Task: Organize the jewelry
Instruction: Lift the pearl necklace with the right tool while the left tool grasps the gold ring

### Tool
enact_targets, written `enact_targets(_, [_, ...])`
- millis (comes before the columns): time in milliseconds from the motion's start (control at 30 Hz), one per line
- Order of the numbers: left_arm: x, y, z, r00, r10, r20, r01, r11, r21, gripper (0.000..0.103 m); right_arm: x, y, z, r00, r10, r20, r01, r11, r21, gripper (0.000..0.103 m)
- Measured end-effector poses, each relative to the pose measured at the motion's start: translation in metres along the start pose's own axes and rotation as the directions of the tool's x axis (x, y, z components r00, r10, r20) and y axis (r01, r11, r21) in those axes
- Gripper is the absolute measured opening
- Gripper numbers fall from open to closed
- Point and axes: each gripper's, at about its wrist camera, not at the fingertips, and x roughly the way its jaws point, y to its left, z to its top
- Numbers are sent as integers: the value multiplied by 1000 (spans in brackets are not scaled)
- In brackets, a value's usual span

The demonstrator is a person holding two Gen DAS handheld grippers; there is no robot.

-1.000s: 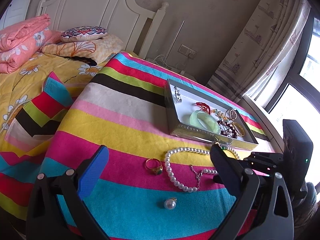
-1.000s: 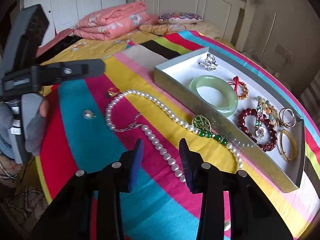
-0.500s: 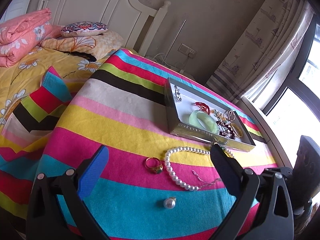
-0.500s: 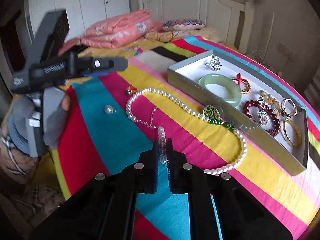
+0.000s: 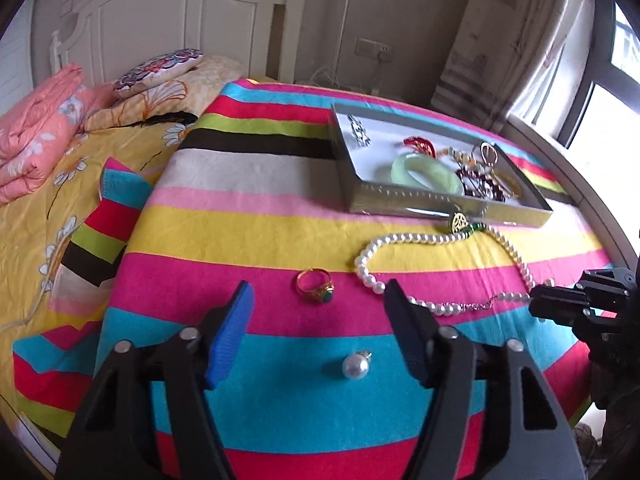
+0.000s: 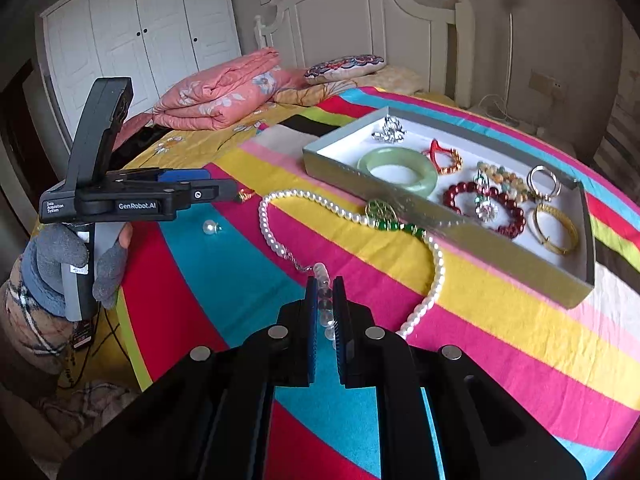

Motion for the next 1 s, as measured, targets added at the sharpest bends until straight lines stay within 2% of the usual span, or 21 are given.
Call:
enact_targets(133, [8, -3, 4, 1000, -3, -19, 3, 1000, 24, 51, -1, 2, -3, 1000, 10, 5, -10, 1000, -2, 10])
enact_targets(267, [17, -7, 8, 999, 5, -53, -3, 999, 35, 47, 0, 3, -4, 1000, 10, -3, -10, 1000, -2, 10])
enact_targets(333, [21, -12, 8, 997, 30, -65, -26, 998, 58, 38, 0, 4, -4, 1000, 10, -6, -10, 1000, -4, 10])
enact_targets(433, [23, -15, 8, 995, 69, -68, -65, 995, 72, 32, 1, 3, -4, 1000, 10, -9, -10, 1000, 1, 10])
enact_targets(500, [22, -12, 8, 995, 74, -62, -71, 996, 60, 21, 1, 3, -4, 1000, 10, -11, -10, 1000, 3, 10])
enact_targets(600, [19, -10, 6, 998, 37, -54, -34, 998, 57, 21, 1, 2, -4, 1000, 11, -11, -11, 1000, 4, 10])
enact_targets(800, [19, -12, 5, 998, 33, -53, -30, 997, 68, 20, 1, 2, -3, 1000, 9, -7, -8, 1000, 5, 10])
enact_targets(1000, [16, -15, 5, 998, 46, -39, -43, 996, 80, 20, -6, -1, -2, 999, 15, 36, -16, 999, 27, 10])
